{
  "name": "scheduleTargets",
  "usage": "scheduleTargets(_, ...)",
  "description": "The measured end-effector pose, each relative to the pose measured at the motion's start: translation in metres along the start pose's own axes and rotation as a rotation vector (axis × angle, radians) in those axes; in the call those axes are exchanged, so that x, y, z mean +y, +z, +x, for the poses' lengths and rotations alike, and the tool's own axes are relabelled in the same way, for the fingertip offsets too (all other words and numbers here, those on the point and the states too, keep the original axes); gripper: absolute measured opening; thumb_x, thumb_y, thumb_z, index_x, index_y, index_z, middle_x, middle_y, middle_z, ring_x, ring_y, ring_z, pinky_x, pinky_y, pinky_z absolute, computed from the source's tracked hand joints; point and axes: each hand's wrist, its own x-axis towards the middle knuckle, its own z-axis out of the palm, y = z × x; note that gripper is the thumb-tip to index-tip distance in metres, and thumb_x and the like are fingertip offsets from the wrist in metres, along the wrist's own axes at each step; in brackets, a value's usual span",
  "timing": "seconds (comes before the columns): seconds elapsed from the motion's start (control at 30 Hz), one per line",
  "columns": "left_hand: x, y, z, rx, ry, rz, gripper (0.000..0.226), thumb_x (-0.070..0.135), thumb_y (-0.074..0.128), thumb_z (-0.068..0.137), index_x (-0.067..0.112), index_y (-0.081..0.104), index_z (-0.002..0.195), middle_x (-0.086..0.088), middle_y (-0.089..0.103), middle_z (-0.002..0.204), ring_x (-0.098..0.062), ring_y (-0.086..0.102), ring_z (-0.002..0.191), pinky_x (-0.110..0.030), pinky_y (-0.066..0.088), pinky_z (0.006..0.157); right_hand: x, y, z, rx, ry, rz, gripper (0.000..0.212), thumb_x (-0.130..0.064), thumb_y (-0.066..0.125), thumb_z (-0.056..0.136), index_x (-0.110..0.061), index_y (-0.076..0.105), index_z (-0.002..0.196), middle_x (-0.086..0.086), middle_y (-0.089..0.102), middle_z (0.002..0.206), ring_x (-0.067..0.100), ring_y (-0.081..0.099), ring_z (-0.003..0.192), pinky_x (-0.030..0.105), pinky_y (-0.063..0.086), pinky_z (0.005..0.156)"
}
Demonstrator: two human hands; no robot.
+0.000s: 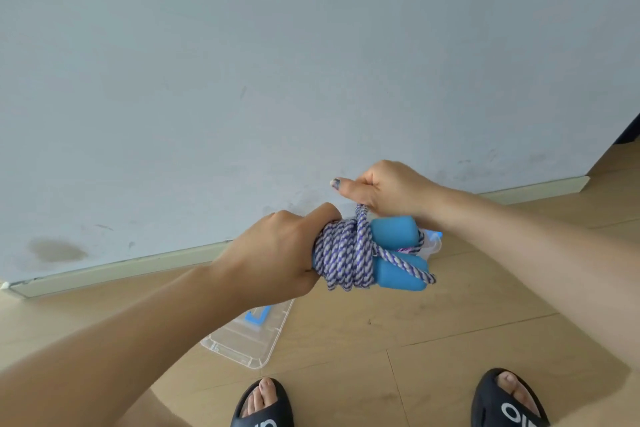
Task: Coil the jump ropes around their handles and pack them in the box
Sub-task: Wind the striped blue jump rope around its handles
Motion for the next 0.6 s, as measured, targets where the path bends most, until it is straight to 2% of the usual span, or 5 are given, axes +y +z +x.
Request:
scheduleTargets(0.13,0.001,-0.007,0.004,0.154,-0.149,-0.184,0.026,0.015,0.055,0.068,0.022,0.056,0.093,0.007,0.056,0.057,-0.016,0.044,0.052,-0.026,0.036,0.046,0.012,0.005,-0.021,-0.121,0.143,0.158,0.026,-0.029,0.07,0.072,-0.029,0.044,0.072,-0.016,0.047,0.067,-0.005,0.052,0.055,0.015,0.048,0.067)
scheduleTargets(0.2,0.005,-0.007,0.009,0.199,-0.225,-0.236,0.019,0.01,0.057,0.073,0.026,0.05,0.08,0.007,0.052,0.056,-0.017,0.042,0.054,-0.025,0.033,0.048,0.005,0.012,-0.032,-0.104,0.14,0.274,0.028,-0.021,0.063,0.073,-0.028,0.036,0.066,-0.018,0.039,0.051,-0.004,0.046,0.037,0.005,0.037,0.045)
scheduleTargets(0.3,-0.001,-0.005,0.018,0.219,-0.44,-0.3,0.014,0.009,0.061,0.082,0.016,0.049,0.077,-0.001,0.056,0.063,-0.02,0.043,0.058,-0.028,0.033,0.049,-0.006,0.028,-0.042,-0.038,0.209,0.32,0.045,-0.03,0.035,0.102,-0.021,0.026,0.058,-0.01,0.024,0.044,0.01,0.024,0.038,0.016,0.023,0.038)
scheduleTargets(0.43,-0.021,-0.004,0.021,0.159,-0.584,-0.198,0.018,0.015,0.06,0.084,0.022,0.046,0.076,0.001,0.056,0.067,-0.017,0.047,0.059,-0.025,0.031,0.048,-0.019,0.034,-0.06,0.08,0.172,0.282,0.061,-0.043,0.032,0.103,-0.017,0.033,0.048,-0.011,0.037,0.039,0.011,0.036,0.04,0.027,0.028,0.049)
scheduleTargets(0.6,-0.018,0.004,0.016,0.036,-0.554,-0.047,0.01,0.012,0.056,0.082,0.017,0.048,0.085,-0.001,0.059,0.071,-0.021,0.053,0.064,-0.03,0.04,0.052,-0.035,0.015,-0.073,0.239,-0.065,-0.178,0.058,-0.047,0.038,0.101,-0.012,0.038,0.055,-0.002,0.049,0.047,0.017,0.046,0.048,0.033,0.033,0.051)
